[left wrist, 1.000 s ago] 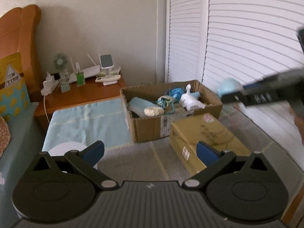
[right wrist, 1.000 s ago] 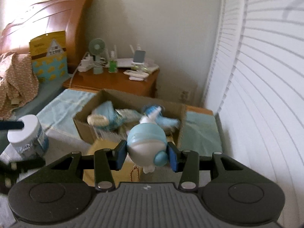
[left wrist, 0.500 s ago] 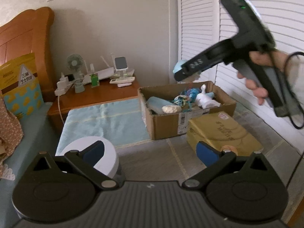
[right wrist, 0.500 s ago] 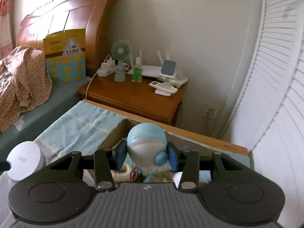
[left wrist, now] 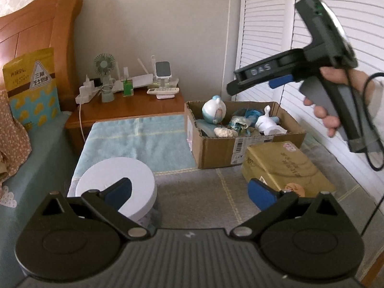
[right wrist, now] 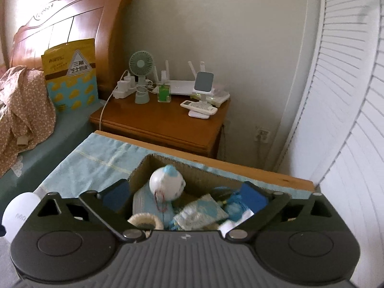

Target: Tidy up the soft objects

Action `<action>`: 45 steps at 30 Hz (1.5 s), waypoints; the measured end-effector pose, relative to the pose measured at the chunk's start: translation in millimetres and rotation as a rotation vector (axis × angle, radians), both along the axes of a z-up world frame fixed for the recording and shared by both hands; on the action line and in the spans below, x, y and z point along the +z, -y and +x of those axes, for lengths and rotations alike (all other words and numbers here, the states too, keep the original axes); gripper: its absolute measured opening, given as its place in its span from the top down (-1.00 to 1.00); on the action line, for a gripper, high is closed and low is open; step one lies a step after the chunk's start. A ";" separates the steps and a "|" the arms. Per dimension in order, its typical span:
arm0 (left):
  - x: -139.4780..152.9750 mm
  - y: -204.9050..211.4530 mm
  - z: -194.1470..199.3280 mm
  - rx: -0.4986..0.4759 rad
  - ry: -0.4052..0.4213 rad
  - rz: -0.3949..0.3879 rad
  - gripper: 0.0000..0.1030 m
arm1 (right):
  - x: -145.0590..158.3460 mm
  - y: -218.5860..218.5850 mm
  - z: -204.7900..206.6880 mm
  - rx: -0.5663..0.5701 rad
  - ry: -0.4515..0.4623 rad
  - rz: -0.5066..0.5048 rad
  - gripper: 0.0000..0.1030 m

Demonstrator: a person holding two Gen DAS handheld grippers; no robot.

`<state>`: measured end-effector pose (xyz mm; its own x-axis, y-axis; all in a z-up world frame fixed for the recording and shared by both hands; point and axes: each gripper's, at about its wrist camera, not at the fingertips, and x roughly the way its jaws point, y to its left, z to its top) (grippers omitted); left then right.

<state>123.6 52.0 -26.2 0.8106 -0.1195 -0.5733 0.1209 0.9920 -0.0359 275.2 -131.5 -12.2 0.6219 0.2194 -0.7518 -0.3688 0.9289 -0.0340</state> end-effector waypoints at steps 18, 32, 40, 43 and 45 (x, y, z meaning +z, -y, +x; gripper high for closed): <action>29.3 10.6 -13.7 0.012 -0.018 0.011 -0.99 | 28.0 25.0 -111.8 -0.174 -0.075 -0.129 -1.00; 57.9 33.7 -7.3 0.031 -0.075 0.037 -0.99 | 51.3 37.7 -177.1 -0.331 -0.091 -0.126 -1.00; 60.0 37.5 -5.8 0.033 -0.093 0.027 -0.99 | 57.5 37.9 -179.5 -0.335 -0.068 -0.111 -1.00; 59.8 37.0 -5.8 0.032 -0.094 0.028 -0.99 | 57.2 39.0 -179.7 -0.339 -0.067 -0.108 -1.00; 59.7 37.2 -5.7 0.033 -0.094 0.029 -0.99 | 57.0 39.6 -179.7 -0.340 -0.067 -0.107 -1.00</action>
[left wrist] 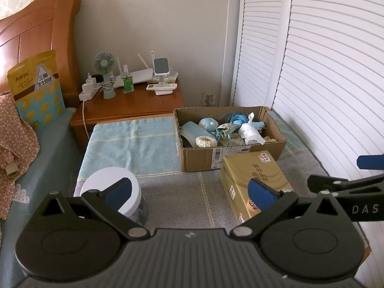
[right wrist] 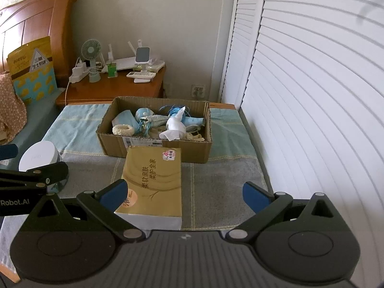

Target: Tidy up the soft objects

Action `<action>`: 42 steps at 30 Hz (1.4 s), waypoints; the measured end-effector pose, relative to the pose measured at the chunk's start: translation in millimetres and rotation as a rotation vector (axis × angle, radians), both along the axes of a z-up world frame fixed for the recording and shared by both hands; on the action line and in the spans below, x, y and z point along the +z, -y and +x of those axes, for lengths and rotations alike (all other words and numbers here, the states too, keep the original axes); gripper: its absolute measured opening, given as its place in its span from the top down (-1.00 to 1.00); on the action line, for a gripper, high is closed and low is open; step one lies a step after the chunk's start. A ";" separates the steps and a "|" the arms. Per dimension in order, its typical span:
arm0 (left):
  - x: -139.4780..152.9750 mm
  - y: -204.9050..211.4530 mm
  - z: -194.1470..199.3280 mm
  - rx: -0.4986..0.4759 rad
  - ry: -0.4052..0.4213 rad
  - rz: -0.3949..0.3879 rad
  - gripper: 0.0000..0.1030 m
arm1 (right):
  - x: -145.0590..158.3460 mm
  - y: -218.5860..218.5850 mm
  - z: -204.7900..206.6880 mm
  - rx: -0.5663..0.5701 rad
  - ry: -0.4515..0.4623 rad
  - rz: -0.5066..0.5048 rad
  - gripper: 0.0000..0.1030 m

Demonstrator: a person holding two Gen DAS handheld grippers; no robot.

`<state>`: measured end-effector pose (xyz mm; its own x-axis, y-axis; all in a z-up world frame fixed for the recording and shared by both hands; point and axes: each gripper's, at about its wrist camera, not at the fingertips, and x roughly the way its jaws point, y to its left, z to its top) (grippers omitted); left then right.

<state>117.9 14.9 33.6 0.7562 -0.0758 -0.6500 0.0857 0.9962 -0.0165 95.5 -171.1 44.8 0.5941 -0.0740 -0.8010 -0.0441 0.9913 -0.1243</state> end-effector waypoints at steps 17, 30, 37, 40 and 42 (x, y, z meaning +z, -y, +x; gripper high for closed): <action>1.8 2.5 -0.6 -0.006 -0.001 0.008 -0.99 | 2.2 5.4 -1.8 -0.012 0.012 0.006 -1.00; 4.4 4.0 -1.7 -0.009 0.004 0.010 -0.99 | 4.9 7.2 -3.4 -0.018 0.022 0.006 -1.00; 5.6 5.2 -1.7 -0.013 0.006 0.012 -0.99 | 6.8 8.3 -4.0 -0.018 0.028 0.008 -1.00; 5.9 5.7 -1.8 -0.013 0.006 0.011 -0.99 | 6.8 8.7 -4.3 -0.018 0.029 0.008 -1.00; 5.9 5.7 -1.9 -0.013 0.007 0.012 -0.99 | 7.0 8.7 -4.5 -0.019 0.030 0.008 -1.00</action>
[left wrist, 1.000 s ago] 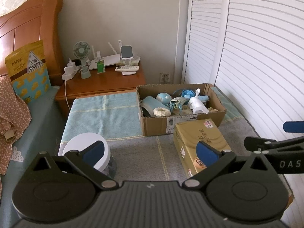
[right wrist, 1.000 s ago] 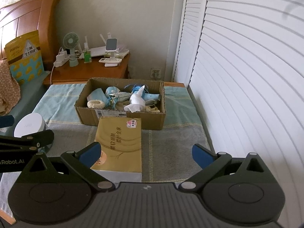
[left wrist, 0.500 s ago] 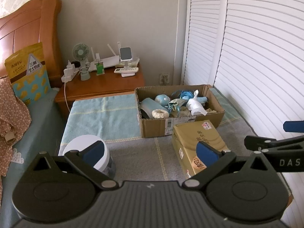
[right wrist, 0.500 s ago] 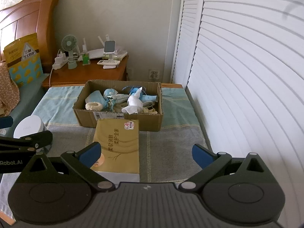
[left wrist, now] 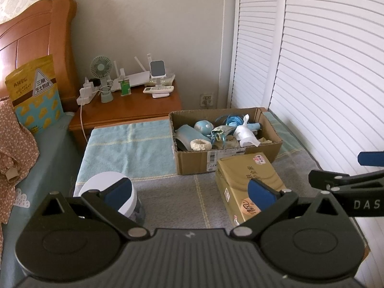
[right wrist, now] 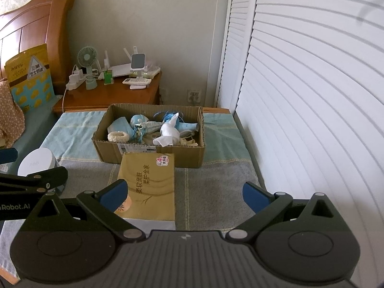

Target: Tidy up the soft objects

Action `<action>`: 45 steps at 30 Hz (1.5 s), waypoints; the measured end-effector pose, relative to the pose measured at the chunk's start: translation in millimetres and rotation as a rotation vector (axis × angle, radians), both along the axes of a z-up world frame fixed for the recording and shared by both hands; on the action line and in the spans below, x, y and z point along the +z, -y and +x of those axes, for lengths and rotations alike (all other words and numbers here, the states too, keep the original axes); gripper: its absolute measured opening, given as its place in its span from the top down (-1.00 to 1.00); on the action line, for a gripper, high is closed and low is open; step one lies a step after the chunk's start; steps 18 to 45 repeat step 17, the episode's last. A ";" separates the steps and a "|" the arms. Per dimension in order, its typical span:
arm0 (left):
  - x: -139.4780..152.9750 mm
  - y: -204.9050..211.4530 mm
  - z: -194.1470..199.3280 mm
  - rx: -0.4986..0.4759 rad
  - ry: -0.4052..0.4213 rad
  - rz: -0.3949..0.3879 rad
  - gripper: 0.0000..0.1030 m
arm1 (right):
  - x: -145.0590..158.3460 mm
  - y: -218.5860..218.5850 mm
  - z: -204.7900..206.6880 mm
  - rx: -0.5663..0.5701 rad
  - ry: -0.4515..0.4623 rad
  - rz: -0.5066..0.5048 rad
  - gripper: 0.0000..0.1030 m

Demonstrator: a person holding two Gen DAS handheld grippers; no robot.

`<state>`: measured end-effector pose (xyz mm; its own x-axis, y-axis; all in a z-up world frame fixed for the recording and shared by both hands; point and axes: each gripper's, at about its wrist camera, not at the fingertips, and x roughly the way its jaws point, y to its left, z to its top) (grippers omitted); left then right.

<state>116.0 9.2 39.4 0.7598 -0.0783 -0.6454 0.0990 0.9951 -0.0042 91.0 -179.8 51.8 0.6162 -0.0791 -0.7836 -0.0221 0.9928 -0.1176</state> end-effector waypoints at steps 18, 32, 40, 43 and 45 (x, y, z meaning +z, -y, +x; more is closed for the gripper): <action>0.7 0.6 -0.1 -0.002 0.002 0.000 -0.99 | 2.4 0.1 -2.1 -0.002 0.004 0.001 -1.00; 0.7 0.6 -0.1 -0.002 0.002 0.000 -0.99 | 2.4 0.1 -2.1 -0.002 0.004 0.001 -1.00; 0.7 0.6 -0.1 -0.002 0.002 0.000 -0.99 | 2.4 0.1 -2.1 -0.002 0.004 0.001 -1.00; 0.7 0.6 -0.1 -0.002 0.002 0.000 -0.99 | 2.4 0.1 -2.1 -0.002 0.004 0.001 -1.00; 0.7 0.6 -0.1 -0.002 0.002 0.000 -0.99 | 2.4 0.1 -2.1 -0.002 0.004 0.001 -1.00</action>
